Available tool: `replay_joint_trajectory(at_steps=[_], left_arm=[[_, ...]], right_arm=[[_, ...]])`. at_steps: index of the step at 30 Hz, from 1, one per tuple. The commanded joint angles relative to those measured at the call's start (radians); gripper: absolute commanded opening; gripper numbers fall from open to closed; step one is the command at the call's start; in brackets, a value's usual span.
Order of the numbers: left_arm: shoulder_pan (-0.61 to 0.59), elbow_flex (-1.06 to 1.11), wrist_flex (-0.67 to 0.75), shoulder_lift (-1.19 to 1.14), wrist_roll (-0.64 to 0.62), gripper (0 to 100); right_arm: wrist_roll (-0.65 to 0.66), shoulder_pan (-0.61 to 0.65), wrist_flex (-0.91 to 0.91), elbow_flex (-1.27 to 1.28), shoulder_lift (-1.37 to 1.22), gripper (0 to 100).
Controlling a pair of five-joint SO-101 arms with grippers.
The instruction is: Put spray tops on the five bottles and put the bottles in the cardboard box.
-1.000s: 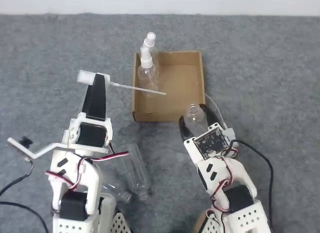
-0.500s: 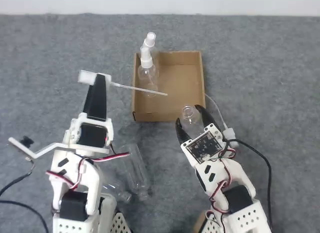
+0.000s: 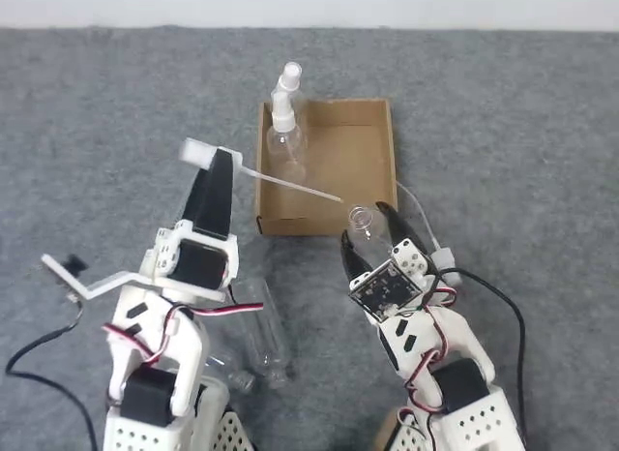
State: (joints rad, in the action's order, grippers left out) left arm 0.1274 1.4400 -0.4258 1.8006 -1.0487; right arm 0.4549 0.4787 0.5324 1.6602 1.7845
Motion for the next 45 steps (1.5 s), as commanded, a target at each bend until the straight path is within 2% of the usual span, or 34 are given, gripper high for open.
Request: replay_joint_trajectory(at_steps=[1, 14, 19, 23, 29, 39, 45], left_arm=[[0.058, 0.007, 0.035, 0.023, 0.049, 1], [0.095, 0.022, 0.040, 0.023, 0.069, 1], [0.098, 0.107, 0.166, 0.023, 0.114, 1], [0.169, 0.171, 0.236, 0.023, 0.203, 1], [0.298, 0.219, 0.241, 0.023, 0.310, 1], [0.315, 0.225, 0.238, 0.023, 0.318, 1], [0.410, 0.245, 0.212, 0.023, 0.390, 1]], right_arm=[[0.014, 0.013, -0.010, 0.021, 0.030, 6.1], [0.014, 0.013, -0.004, 0.021, 0.030, 6.1], [0.014, 0.013, -0.001, 0.021, 0.030, 6.1], [0.006, 0.008, 0.001, 0.023, 0.030, 6.1], [0.006, 0.007, 0.001, 0.023, 0.030, 3.5], [0.006, 0.007, 0.001, 0.023, 0.030, 0.9], [0.006, 0.007, 0.001, 0.023, 0.030, 0.8]])
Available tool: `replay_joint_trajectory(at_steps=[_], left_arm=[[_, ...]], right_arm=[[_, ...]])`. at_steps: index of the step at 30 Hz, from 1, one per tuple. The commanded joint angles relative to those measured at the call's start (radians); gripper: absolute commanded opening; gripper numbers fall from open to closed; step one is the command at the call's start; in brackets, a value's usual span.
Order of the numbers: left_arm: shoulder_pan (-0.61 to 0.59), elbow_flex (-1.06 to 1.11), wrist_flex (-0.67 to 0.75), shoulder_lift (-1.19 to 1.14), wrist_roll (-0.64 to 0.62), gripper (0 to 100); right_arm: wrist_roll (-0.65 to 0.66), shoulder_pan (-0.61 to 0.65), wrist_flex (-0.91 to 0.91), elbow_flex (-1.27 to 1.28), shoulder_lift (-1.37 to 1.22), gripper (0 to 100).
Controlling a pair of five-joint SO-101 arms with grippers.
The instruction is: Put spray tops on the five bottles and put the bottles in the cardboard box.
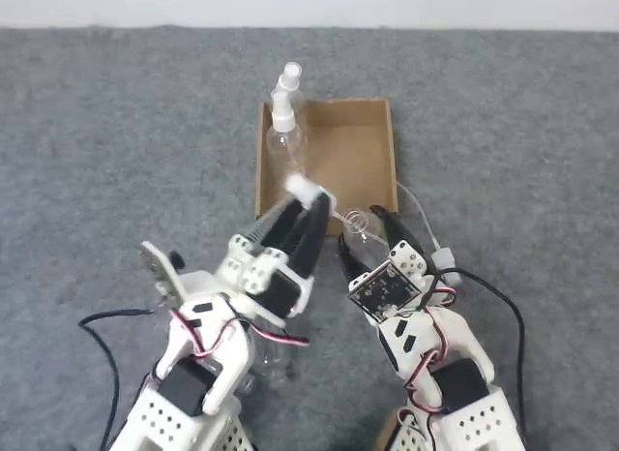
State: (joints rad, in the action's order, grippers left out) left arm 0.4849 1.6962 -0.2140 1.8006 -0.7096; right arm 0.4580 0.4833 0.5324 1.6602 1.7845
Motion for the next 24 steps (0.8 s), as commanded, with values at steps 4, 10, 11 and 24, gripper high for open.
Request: replay_joint_trajectory(at_steps=[4, 10, 11, 24], left_arm=[[0.054, -0.012, -0.003, 0.023, 0.051, 1], [0.057, -0.012, -0.026, 0.023, 0.055, 2], [0.057, -0.012, -0.032, 0.023, 0.055, 2], [0.058, -0.012, -0.069, 0.023, 0.055, 13]], right_arm=[[0.003, 0.002, 0.001, 0.023, 0.030, 0.8], [0.003, 0.002, 0.001, 0.023, 0.030, 0.7], [0.003, 0.002, 0.001, 0.023, 0.030, 0.7], [0.003, 0.002, 0.001, 0.023, 0.030, 0.7]])
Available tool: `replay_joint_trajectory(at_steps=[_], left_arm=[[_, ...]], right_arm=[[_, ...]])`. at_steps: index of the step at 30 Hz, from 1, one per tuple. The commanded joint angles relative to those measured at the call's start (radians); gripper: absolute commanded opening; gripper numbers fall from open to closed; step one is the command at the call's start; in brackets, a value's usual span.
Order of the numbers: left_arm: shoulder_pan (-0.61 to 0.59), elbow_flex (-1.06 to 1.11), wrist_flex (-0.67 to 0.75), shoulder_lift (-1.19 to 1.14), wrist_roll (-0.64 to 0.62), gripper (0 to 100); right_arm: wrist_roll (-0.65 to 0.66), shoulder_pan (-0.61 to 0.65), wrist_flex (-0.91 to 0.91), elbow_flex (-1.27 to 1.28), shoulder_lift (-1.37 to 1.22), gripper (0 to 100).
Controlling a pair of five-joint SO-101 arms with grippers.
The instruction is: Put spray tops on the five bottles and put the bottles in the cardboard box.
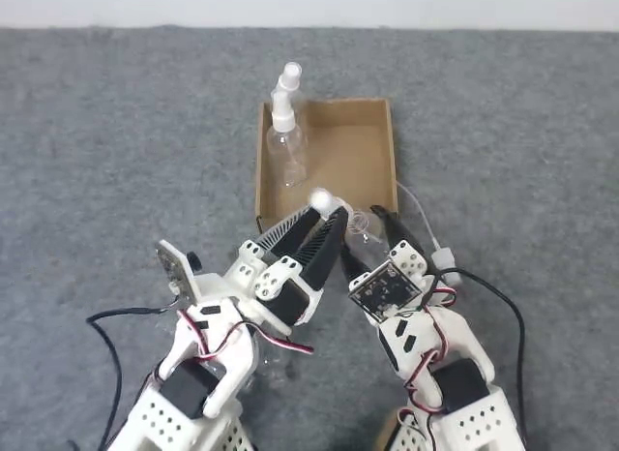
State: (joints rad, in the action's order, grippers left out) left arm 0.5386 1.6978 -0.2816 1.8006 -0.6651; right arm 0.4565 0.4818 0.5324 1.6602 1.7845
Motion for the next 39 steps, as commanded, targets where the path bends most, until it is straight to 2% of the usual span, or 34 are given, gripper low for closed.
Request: replay_joint_trajectory(at_steps=[1, 22, 33, 39], left_arm=[[0.005, -0.013, -0.002, 0.023, 0.011, 13], [-0.006, -0.056, -0.002, 0.023, 0.011, 13], [-0.129, -0.077, 0.003, 0.025, 0.008, 13], [-0.157, -0.071, 0.003, 0.025, 0.008, 13]], right_arm=[[0.005, 0.004, 0.001, 0.023, 0.030, 0.7], [0.005, 0.004, 0.001, 0.023, 0.030, 0.7], [0.006, 0.002, 0.001, 0.023, 0.030, 0.7], [0.006, 0.002, -0.002, 0.021, 0.031, 0.7]])
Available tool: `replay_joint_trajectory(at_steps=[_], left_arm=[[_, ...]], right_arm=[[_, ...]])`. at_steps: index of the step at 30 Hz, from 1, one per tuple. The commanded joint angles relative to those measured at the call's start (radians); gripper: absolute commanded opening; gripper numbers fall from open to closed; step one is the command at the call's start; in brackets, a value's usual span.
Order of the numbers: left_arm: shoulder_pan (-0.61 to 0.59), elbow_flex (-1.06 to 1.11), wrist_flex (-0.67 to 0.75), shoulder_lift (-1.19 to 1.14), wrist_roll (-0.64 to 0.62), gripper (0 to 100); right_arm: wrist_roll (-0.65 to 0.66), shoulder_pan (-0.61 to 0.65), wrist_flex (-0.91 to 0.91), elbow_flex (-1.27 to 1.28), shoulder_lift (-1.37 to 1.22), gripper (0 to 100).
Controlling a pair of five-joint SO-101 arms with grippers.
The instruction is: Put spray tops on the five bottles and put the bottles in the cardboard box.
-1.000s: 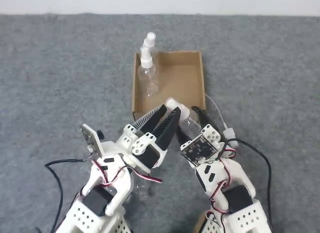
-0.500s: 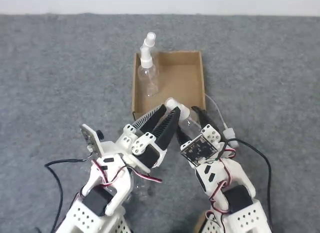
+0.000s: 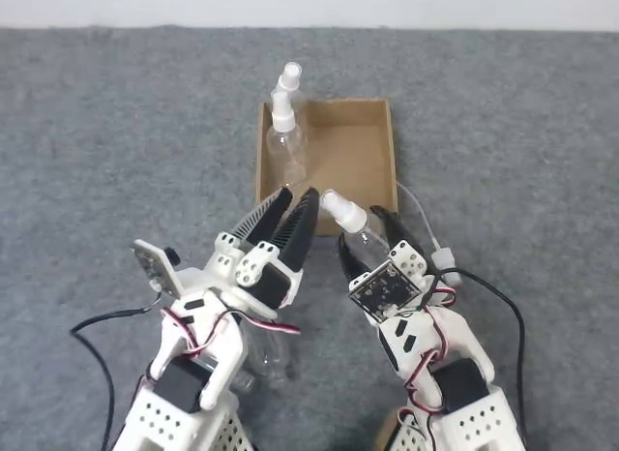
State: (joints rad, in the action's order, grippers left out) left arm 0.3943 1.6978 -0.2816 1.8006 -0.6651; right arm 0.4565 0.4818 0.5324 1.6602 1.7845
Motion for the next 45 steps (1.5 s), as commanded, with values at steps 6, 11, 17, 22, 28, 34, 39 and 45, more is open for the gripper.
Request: replay_joint_trajectory(at_steps=[6, 11, 17, 22, 28, 34, 39, 45], left_arm=[[0.029, -0.025, 0.006, 0.025, 0.049, 13], [0.126, -0.013, -0.018, 0.023, 0.110, 13], [0.180, -0.013, -0.025, 0.023, 0.110, 13], [0.175, -0.015, -0.018, 0.023, 0.112, 13], [0.175, -0.048, -0.023, 0.023, 0.110, 13], [0.173, -0.062, -0.023, 0.025, 0.107, 13], [0.172, -0.062, -0.023, 0.025, 0.106, 13], [0.087, -0.094, -0.021, 0.026, 0.011, 13]], right_arm=[[0.005, 0.010, -0.012, 0.018, 0.031, 0.7], [0.005, 0.012, -0.012, 0.020, 0.031, 0.7], [0.005, 0.012, -0.012, 0.021, 0.031, 0.7], [0.005, 0.010, -0.010, 0.023, 0.031, 0.7], [0.005, 0.007, -0.007, 0.023, 0.031, 0.7], [0.005, 0.004, -0.007, 0.023, 0.031, 0.7], [0.005, 0.004, -0.007, 0.023, 0.031, 0.7], [0.005, 0.004, -0.005, 0.023, 0.031, 0.7]])
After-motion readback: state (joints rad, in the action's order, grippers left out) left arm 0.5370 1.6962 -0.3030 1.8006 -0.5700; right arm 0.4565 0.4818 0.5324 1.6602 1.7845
